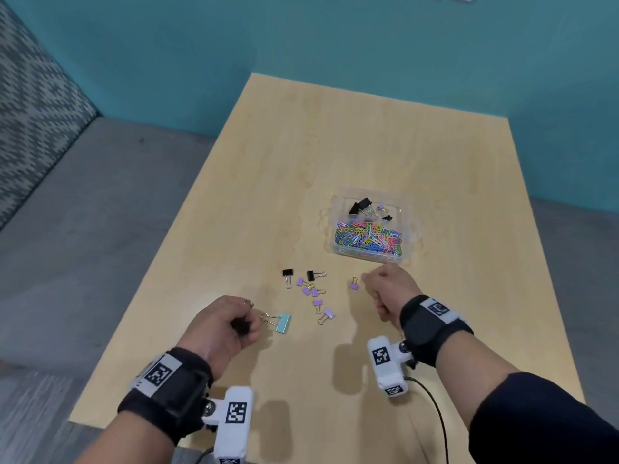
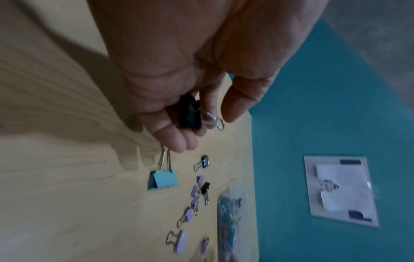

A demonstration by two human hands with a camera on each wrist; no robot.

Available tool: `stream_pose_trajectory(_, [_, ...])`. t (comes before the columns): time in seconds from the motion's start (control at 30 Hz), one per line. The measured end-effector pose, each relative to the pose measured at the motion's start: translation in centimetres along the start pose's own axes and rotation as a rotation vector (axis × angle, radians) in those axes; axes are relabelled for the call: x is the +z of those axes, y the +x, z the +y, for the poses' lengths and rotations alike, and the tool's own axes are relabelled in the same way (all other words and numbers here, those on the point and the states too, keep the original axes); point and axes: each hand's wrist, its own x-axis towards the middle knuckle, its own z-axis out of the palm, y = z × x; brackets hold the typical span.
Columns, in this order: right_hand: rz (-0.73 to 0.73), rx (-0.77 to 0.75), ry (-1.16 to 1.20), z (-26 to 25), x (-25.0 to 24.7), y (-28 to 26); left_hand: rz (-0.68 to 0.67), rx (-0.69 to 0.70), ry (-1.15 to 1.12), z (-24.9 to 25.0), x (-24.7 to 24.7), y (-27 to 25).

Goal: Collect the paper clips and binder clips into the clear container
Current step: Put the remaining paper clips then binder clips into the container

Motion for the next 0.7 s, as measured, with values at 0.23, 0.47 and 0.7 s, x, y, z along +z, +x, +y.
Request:
stream_pose_trajectory(0.23, [-0.025, -0.277, -0.884, -1.4, 2.0, 0.2, -0.025, 0.291, 1.236, -1.5, 2.4, -1.0])
stream_pose_trajectory(0.47, [-0.052, -0.296, -0.998, -1.2, 2.4, 0.1, -0.159, 0.395, 1.771, -1.2, 3.3, 1.0])
stream_pose_trajectory(0.7, [-0.066, -0.284, -0.703, -0.5, 0.5, -0.3, -0.187, 0.406, 1.856, -1.1, 3.9, 2.0])
